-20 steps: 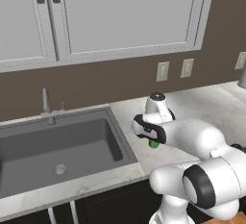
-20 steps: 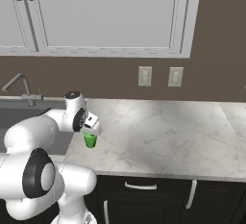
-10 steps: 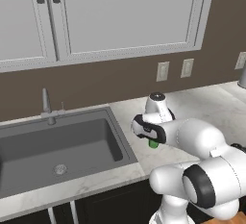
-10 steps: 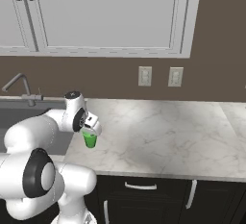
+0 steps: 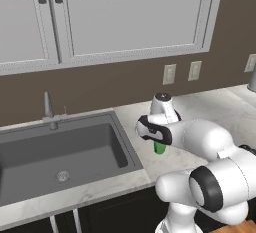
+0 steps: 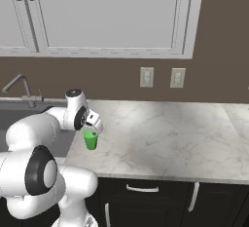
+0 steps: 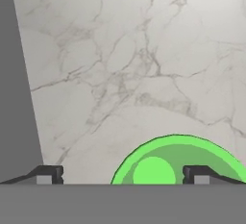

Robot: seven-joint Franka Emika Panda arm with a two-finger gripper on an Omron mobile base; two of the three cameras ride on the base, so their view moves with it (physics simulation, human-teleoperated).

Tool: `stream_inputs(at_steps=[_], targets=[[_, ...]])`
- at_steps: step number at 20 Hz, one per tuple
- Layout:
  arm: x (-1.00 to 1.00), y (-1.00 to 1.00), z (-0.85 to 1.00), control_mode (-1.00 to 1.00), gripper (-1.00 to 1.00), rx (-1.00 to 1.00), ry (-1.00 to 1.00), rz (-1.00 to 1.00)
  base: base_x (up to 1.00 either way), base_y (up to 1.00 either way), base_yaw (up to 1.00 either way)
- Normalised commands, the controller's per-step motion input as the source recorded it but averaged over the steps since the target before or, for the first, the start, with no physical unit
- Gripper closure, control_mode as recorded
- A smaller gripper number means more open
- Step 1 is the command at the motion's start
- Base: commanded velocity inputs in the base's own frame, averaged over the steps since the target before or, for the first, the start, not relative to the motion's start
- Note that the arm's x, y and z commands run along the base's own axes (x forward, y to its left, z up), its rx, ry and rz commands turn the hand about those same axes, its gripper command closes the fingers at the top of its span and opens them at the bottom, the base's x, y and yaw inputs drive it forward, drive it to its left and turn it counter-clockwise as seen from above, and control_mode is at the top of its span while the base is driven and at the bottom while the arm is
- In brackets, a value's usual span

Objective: Pick the cup and bowl from the counter and place them on the counter next to the sink.

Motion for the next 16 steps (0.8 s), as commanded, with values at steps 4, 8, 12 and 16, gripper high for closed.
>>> stream_inputs(at_steps=[4,8,12,16], targets=[[0.11,0.0,0.16,-1.0,-1.0,0.0,0.0,0.03,0.0,0.0,0.0],[0.01,0.0,0.22,-1.0,-1.0,0.0,0.0,0.03,0.0,0.0,0.0],[-0.16,0.0,0.34,-1.0,-1.0,0.0,0.0,0.04,0.0,0.0,0.0],[-0.52,0.0,0.42,-1.0,-1.0,0.0,0.0,0.05,0.0,0.0,0.0]])
